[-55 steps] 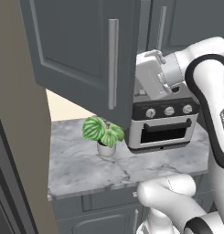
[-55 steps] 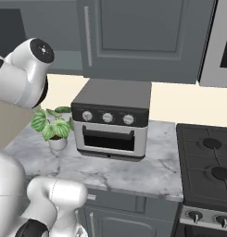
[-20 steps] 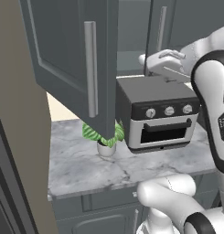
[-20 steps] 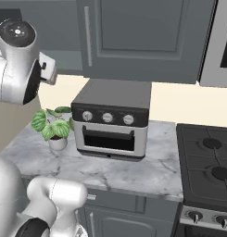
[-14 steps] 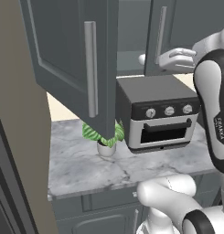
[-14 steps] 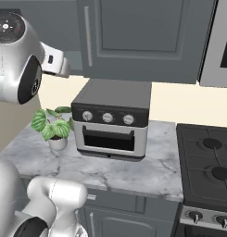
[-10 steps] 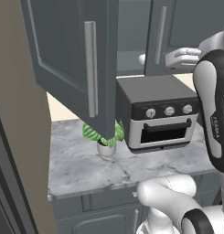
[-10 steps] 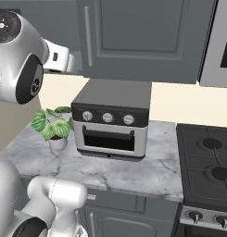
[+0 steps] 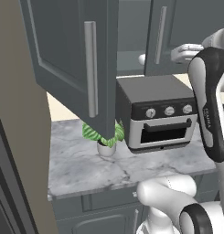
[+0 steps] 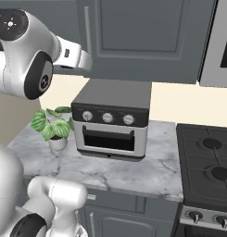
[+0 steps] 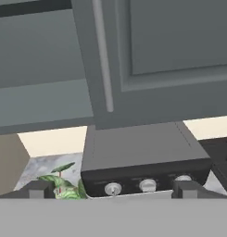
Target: Open the cabinet and move the ladle to the pot. Then close the cabinet.
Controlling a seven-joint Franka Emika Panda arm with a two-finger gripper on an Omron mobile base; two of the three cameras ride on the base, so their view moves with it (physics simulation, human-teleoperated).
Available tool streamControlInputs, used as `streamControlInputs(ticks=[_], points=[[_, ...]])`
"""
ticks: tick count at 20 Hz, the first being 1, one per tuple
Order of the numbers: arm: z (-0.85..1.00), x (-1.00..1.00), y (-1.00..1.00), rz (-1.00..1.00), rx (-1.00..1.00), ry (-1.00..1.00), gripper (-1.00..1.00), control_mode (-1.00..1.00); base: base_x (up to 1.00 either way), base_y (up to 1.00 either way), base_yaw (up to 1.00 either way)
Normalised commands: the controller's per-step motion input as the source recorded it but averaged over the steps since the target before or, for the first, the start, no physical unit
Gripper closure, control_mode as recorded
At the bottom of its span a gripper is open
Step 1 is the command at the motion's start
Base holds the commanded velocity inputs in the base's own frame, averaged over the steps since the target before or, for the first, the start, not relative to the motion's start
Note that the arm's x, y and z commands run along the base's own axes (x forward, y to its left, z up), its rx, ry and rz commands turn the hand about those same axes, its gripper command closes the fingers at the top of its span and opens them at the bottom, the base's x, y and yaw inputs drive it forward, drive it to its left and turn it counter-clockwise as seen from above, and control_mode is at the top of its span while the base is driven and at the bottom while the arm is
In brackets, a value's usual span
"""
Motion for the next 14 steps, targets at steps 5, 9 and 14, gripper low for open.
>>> streamControlInputs(ticks=[5,9,14], points=[[0.00,0.36,-0.01,0.00,0.00,-0.06,-1.00,-1.00,0.00,0.00,0.00],[0.00,0.37,0.00,0.00,0.00,-0.07,-1.00,-1.00,0.00,0.00,0.00],[0.00,0.47,0.00,0.00,0.00,-0.03,-1.00,-1.00,0.00,0.00,0.00]])
